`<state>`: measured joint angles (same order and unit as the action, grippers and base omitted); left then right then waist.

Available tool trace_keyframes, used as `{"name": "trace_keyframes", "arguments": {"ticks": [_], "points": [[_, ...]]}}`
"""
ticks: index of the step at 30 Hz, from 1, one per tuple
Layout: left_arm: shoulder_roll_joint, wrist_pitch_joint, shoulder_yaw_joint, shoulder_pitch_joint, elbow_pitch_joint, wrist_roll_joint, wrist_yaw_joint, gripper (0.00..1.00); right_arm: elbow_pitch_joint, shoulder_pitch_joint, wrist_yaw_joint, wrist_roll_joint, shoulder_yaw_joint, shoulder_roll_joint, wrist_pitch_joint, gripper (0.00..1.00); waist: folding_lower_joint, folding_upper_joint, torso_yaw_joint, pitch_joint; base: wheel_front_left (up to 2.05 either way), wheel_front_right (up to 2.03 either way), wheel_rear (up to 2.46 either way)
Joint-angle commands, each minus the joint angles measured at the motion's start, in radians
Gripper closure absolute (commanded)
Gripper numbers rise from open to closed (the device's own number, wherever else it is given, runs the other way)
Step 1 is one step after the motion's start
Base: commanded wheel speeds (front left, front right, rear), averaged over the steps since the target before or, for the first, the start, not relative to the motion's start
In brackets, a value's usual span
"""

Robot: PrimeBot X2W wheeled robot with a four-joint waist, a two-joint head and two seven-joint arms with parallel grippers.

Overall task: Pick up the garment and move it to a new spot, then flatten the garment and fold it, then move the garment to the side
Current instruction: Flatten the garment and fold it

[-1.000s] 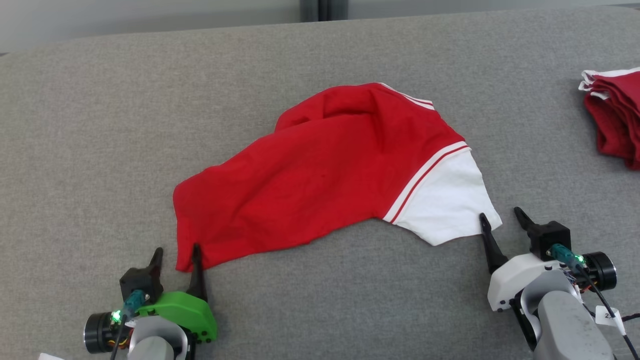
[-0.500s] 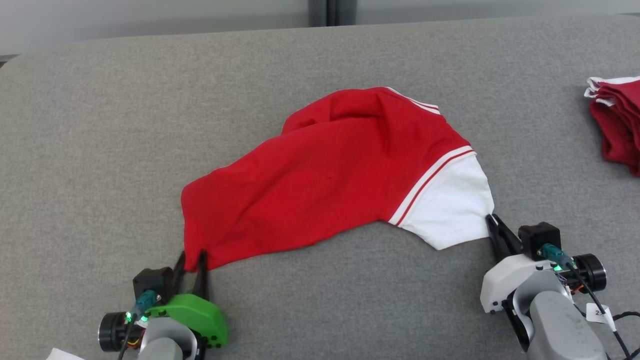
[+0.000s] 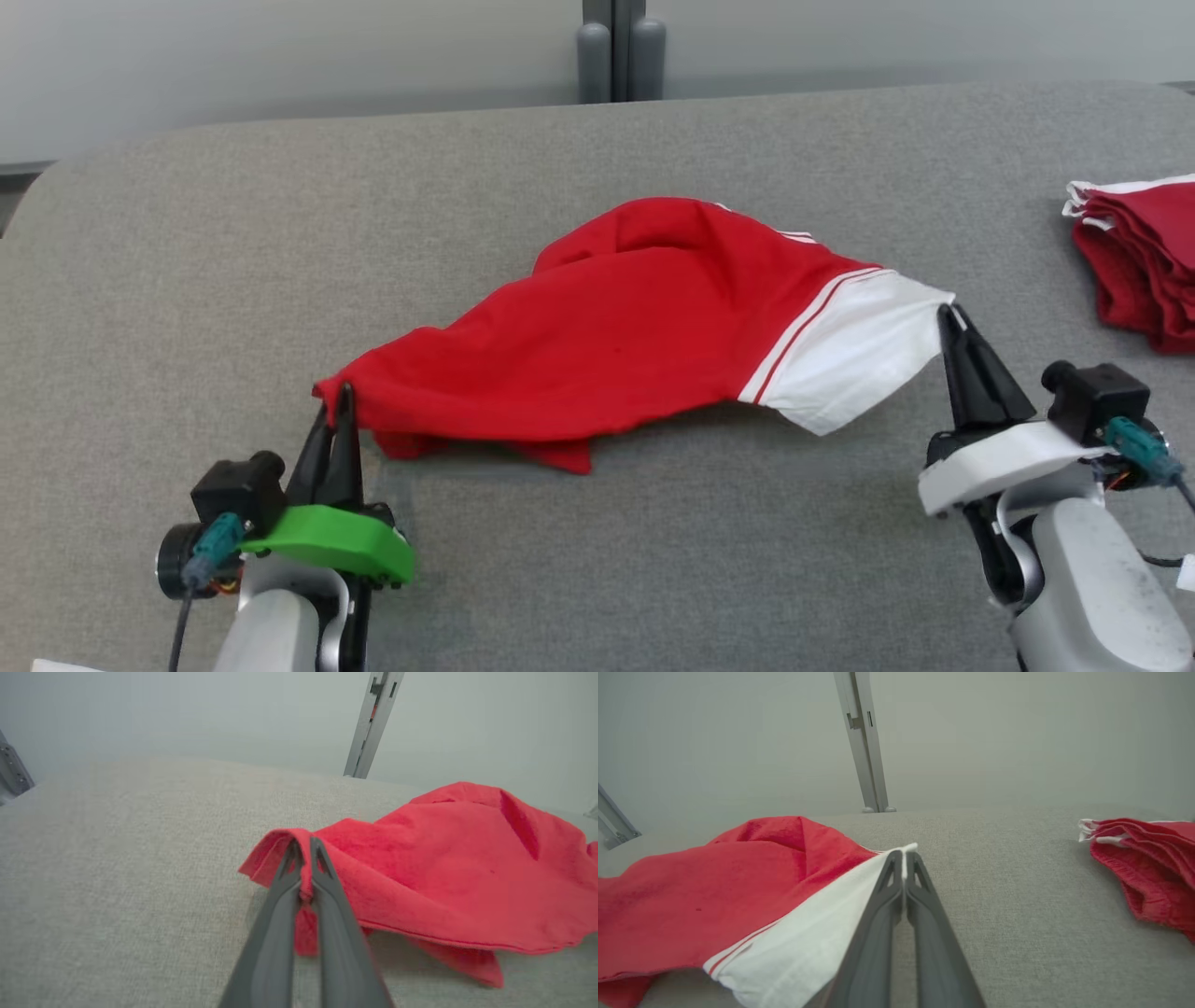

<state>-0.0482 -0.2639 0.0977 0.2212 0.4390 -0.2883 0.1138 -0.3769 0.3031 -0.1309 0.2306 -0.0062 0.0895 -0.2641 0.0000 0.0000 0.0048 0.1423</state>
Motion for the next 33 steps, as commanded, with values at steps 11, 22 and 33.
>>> {"name": "trace_keyframes", "arguments": {"ticks": [11, 22, 33], "points": [[-0.104, 0.0, 0.03, 0.158, -0.224, -0.029, 0.019, 1.0, 0.251, 0.135, 0.001, 0.209, -0.009, 0.112, 0.0, 1.0, 0.0, 0.0, -0.013, -0.098, 0.0, 0.0, 0.0], [-0.256, 0.101, 0.094, 0.406, -0.309, -0.125, 0.018, 1.0, 0.274, 0.384, 0.001, 0.287, 0.01, 0.215, 0.001, 1.0, 0.0, 0.0, -0.021, -0.13, 0.0, 0.0, 0.0], [-0.274, 0.173, 0.124, 0.634, -0.209, -0.155, 0.016, 1.0, 0.076, 0.696, 0.001, 0.193, 0.04, 0.266, 0.042, 1.0, 0.0, 0.0, -0.039, 0.043, 0.0, 0.0, 0.0]]}}
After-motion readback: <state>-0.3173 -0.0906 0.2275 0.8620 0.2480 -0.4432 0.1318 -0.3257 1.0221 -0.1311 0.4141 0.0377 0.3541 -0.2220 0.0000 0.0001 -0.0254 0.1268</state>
